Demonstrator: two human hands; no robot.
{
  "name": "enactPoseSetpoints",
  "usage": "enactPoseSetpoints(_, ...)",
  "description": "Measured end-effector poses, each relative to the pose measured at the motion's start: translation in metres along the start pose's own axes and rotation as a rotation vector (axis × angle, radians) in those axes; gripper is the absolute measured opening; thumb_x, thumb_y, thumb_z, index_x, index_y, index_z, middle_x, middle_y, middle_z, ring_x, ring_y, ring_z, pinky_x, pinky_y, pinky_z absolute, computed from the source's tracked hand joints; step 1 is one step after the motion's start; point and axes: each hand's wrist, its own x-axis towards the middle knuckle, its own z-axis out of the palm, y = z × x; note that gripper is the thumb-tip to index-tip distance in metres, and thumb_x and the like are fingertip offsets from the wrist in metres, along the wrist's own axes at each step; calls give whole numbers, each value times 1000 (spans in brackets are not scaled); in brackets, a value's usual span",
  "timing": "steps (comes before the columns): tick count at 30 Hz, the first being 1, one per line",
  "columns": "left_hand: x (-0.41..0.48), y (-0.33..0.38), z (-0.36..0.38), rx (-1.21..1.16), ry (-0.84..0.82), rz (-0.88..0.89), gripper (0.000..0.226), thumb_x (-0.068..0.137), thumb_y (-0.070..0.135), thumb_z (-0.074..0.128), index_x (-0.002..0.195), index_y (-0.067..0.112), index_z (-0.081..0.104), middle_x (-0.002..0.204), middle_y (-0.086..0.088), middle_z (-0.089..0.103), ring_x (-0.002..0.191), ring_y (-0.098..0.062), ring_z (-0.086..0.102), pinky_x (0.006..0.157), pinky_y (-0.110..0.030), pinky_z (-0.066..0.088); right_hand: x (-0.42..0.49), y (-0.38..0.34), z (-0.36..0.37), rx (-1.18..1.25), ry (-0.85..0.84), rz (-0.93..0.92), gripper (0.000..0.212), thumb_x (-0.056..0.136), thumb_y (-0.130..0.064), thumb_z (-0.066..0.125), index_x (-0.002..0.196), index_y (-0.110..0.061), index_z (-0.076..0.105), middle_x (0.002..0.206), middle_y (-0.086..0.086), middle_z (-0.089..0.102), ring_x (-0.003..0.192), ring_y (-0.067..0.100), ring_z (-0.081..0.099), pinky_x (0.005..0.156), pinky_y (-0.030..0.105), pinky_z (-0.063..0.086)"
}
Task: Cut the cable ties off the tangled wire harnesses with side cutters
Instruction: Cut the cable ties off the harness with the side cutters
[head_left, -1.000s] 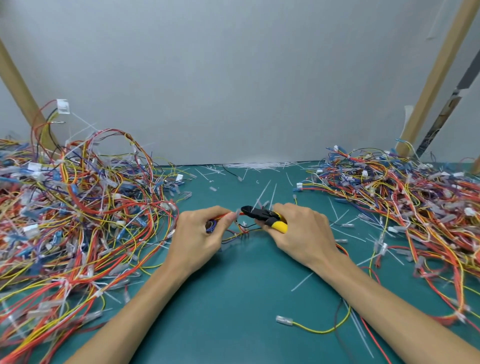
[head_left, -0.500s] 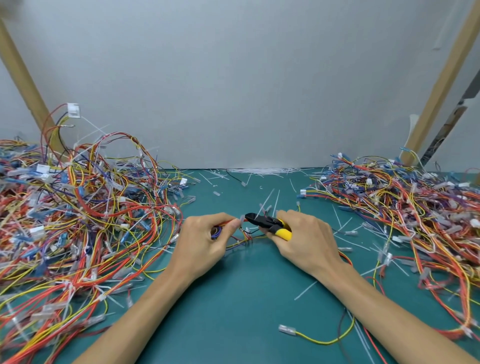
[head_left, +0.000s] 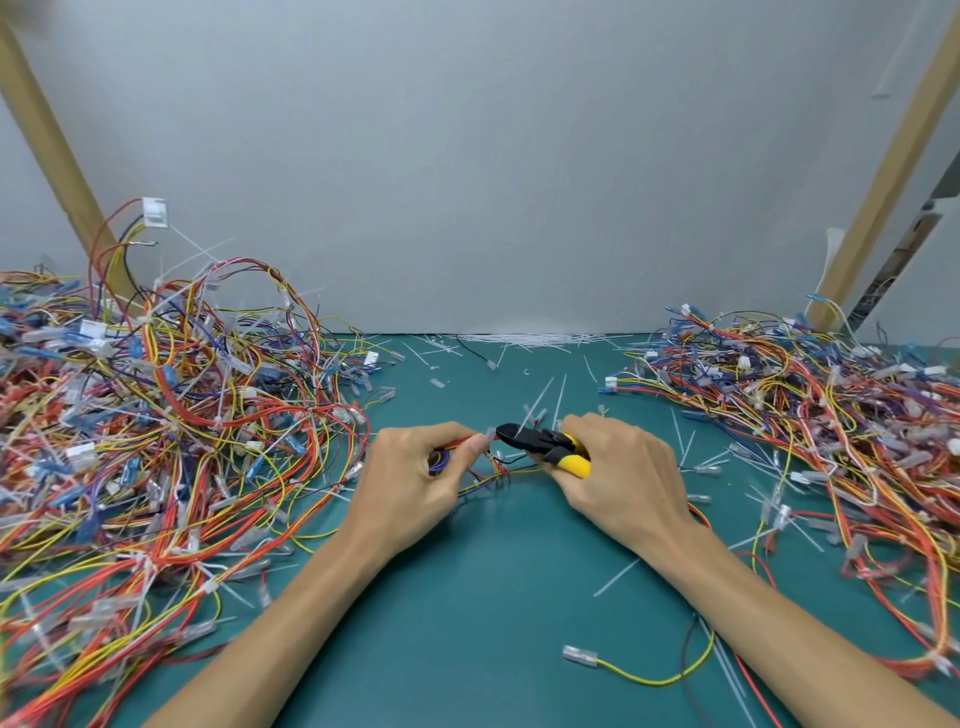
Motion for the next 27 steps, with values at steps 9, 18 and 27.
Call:
enactPoseSetpoints(9, 0, -2, 2, 12, 0, 3, 29, 93, 46, 55, 83, 25, 73, 55, -3, 53, 52, -23, 43, 52, -39, 40, 1, 0, -1, 3, -21, 18, 34, 83, -55, 59, 74, -26, 43, 67, -5, 51, 67, 28, 56, 54, 31, 28)
enactPoseSetpoints(18, 1, -2, 2, 22, -1, 1, 30, 93, 46, 55, 82, 25, 74, 54, -3, 53, 50, -20, 42, 51, -35, 38, 1, -2, -1, -30, 55, -16, 31, 81, -50, 66, 74, -25, 49, 65, -7, 50, 63, 24, 50, 55, 30, 29)
enactPoseSetpoints(27, 0, -2, 1, 17, 0, 12, 29, 94, 44, 56, 84, 24, 75, 54, 0, 55, 50, -18, 42, 49, -28, 34, 1, -4, -1, -16, 39, -3, 32, 80, -45, 69, 73, -25, 45, 64, -9, 44, 58, 21, 40, 55, 29, 26)
